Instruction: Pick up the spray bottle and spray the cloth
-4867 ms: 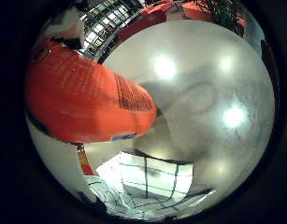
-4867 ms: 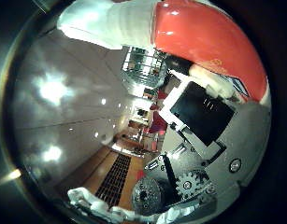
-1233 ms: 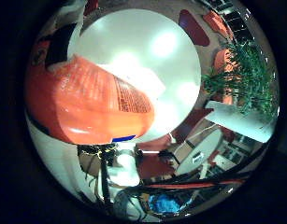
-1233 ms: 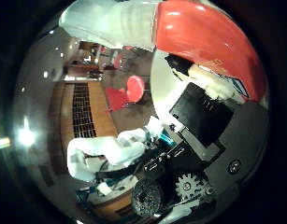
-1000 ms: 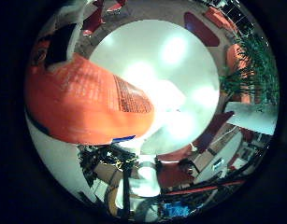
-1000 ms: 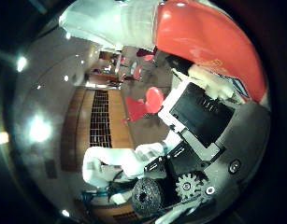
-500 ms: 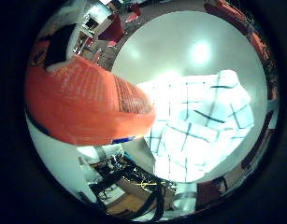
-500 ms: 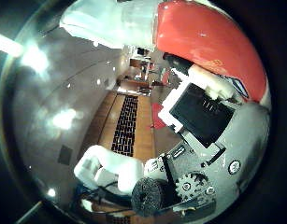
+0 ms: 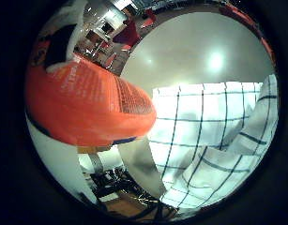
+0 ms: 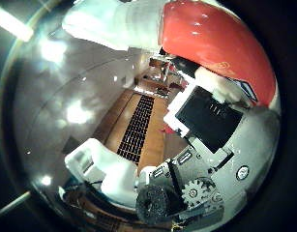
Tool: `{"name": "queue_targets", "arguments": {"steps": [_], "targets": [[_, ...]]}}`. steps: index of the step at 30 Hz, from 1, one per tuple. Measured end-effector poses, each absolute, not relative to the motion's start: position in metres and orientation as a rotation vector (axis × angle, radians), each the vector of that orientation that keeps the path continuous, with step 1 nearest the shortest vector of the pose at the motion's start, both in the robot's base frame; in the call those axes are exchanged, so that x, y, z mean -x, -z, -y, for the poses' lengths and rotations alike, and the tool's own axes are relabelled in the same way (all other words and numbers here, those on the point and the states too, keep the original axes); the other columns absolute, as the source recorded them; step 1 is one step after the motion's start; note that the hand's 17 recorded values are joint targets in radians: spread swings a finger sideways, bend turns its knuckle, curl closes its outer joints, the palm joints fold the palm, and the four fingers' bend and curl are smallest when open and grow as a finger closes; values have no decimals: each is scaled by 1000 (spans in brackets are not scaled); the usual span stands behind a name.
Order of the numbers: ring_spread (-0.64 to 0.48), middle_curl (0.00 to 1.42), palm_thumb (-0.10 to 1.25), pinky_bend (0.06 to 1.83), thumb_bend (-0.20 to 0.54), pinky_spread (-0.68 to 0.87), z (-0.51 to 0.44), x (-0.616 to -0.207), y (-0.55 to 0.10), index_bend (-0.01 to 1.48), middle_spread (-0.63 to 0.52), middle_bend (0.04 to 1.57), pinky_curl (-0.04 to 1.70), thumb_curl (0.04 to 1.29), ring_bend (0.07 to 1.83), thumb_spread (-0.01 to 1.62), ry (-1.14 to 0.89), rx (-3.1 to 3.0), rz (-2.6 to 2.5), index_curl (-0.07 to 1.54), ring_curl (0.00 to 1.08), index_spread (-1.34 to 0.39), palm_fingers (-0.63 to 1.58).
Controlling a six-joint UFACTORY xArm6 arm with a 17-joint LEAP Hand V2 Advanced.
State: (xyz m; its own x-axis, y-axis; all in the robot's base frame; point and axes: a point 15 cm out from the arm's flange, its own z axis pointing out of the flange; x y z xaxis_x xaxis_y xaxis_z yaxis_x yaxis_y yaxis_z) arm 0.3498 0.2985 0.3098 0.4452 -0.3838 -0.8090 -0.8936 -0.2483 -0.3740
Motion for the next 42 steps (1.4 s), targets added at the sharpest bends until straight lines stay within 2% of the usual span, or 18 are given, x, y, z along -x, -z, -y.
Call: {"name": "queue_targets", "arguments": {"steps": [5,10,16,22,26,28,32,36,40,42], "targets": [[-201,639,973,1047,-15,-232,-300,-353,-299,1155,-95,1403,1294,666,1372,1171,-753,1835,-1094,757,738,-197,1147],[-195,617,907,1013,-24,-257,-299,-353,-295,1081,-92,1337,1175,644,1333,1149,-752,1847,-1090,734,699,-199,1157],[-200,572,836,991,-24,-348,-298,-351,-294,687,-92,1225,965,608,1258,1028,-750,1866,-1080,677,603,-244,1076],[-246,542,830,1028,-22,-446,-293,-347,-289,208,-129,1004,867,564,1251,1016,-733,1919,-1072,601,577,-339,735],[-260,537,797,942,-24,-444,-291,-346,-291,202,-158,877,843,523,1210,1060,-720,1933,-1071,579,569,-389,473],[-260,539,776,877,-26,-397,-291,-346,-292,226,-159,836,843,503,1174,1077,-715,1934,-1068,578,565,-394,365],[-208,505,749,705,-24,-171,-290,-345,-299,323,-115,706,815,470,984,1084,-696,1936,-1056,565,508,-386,136],[-72,452,707,621,-29,158,-288,-344,-308,306,-35,579,747,436,799,1083,-677,1935,-1040,515,439,-346,64],[59,402,685,533,-26,362,-278,-345,-314,246,34,466,630,408,668,1079,-639,1957,-1039,461,376,-307,71],[93,387,671,514,-27,400,-271,-344,-316,218,50,429,594,396,634,1078,-620,1964,-1048,445,359,-293,87]]}}
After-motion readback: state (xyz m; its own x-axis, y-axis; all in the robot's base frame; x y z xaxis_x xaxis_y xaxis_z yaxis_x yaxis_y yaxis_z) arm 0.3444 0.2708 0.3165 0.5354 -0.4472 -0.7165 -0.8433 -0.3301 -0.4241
